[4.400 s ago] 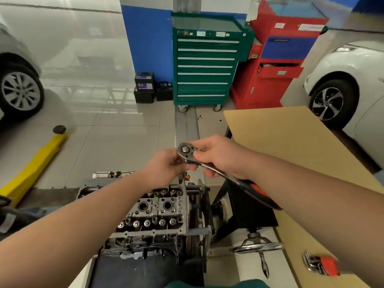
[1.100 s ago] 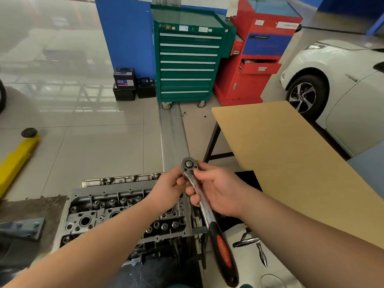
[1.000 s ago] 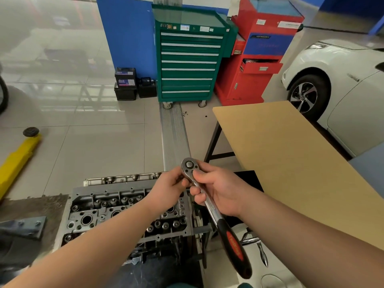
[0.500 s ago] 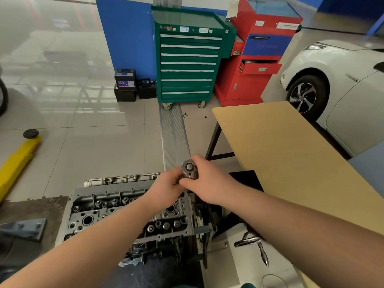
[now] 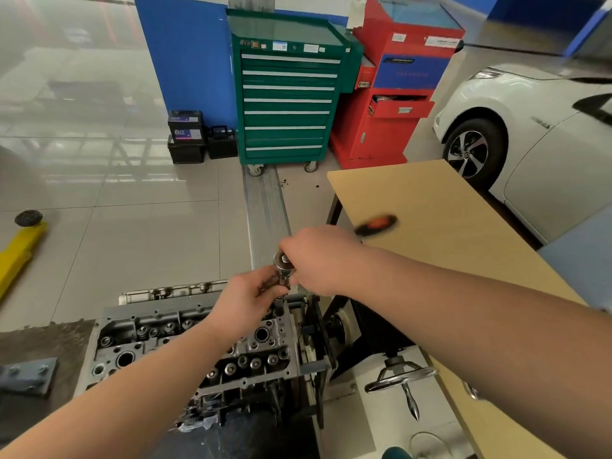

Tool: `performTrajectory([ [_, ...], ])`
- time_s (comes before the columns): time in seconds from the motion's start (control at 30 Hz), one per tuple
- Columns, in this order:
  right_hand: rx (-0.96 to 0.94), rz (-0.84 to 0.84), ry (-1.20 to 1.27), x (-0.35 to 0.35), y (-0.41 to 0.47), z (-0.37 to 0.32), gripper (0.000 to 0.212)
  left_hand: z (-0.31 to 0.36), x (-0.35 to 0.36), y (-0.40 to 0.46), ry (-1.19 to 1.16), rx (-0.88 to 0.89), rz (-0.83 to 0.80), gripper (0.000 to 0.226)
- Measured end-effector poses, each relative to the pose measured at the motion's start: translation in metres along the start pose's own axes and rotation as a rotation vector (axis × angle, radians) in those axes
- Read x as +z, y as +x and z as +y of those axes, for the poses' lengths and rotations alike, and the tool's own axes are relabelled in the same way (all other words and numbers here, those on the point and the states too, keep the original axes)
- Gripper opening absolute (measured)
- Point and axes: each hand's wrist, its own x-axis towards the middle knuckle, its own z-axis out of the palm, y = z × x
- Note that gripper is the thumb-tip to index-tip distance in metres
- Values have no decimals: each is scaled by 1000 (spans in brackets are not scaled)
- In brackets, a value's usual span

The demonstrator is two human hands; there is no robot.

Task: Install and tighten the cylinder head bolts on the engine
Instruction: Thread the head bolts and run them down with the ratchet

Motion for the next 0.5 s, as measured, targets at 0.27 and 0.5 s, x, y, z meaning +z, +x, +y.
performTrajectory([
  [0.27,125,-29,382,23,-12,-2,29,10,3,2,-70,41,-53,28],
  [0.5,-139,21,125,8,-1,30,45,5,-3,9,-54,-82,-72,25],
])
